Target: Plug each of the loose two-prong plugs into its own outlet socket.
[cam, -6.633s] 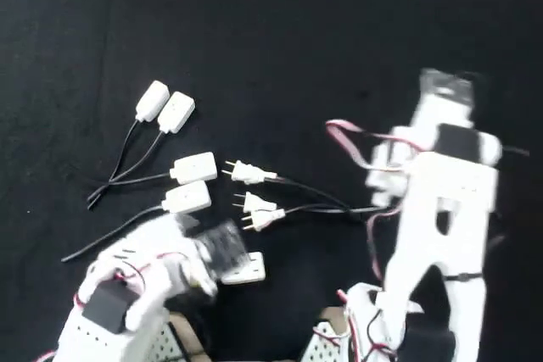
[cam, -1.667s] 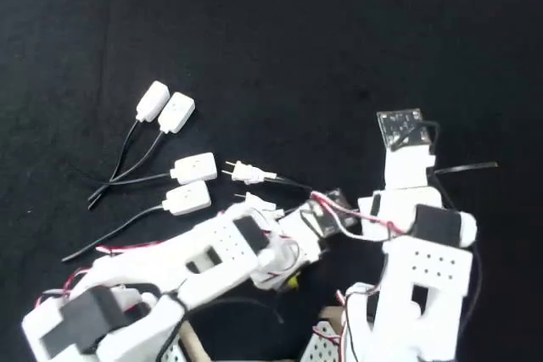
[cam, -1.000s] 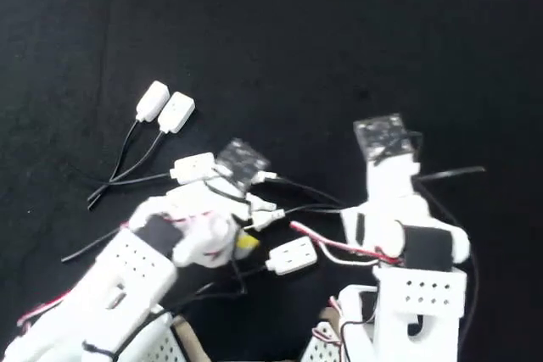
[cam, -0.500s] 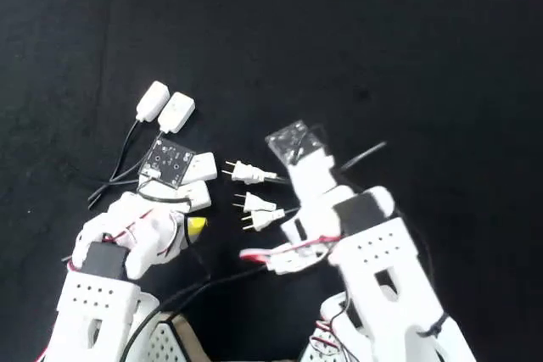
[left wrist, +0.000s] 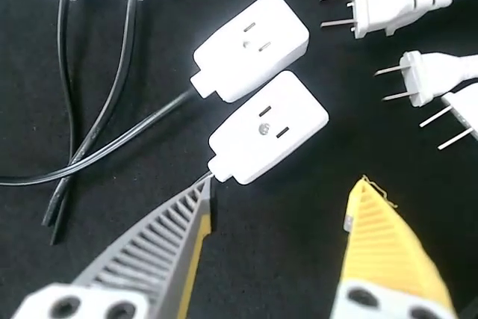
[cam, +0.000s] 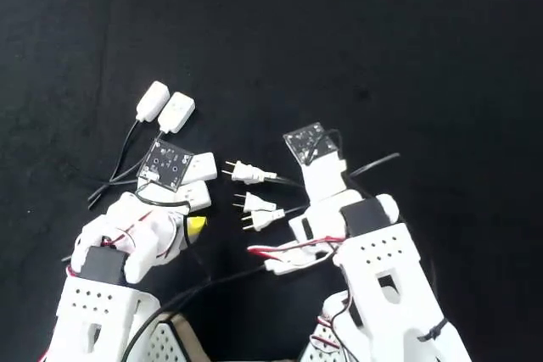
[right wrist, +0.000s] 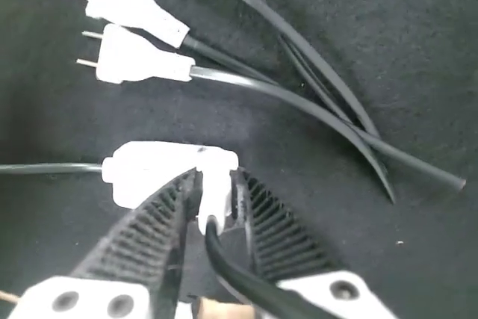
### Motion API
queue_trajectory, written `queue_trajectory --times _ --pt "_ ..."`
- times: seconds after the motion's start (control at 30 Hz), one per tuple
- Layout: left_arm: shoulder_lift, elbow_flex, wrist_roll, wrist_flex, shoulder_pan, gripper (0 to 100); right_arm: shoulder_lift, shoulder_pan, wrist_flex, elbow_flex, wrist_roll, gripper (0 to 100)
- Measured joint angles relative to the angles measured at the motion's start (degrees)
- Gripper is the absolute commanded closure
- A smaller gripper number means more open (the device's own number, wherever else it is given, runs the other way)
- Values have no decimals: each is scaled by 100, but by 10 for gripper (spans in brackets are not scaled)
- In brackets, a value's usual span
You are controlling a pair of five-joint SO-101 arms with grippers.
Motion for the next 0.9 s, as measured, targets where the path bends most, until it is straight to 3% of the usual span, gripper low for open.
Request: queue_trajectory --times 0.33,0.47,0.6,0.7,0.8,0.9 --pt "0 105 0 -18 0 714 -141 -9 246 0 -378 987" --pt "0 229 -62 -18 299 714 -782 0 255 0 -378 987" --pt "0 229 -264 -18 1248 714 -1521 686 404 -360 -378 988" --pt "0 176 -264 -70 2330 714 -1653 1644 598 -870 -378 988" --pt "211 44 -220 -554 3165 714 -1556 2611 615 -1257 -378 988" --pt "1002 -62 -176 -1169 3771 714 -1160 2980 615 -1389 -378 988"
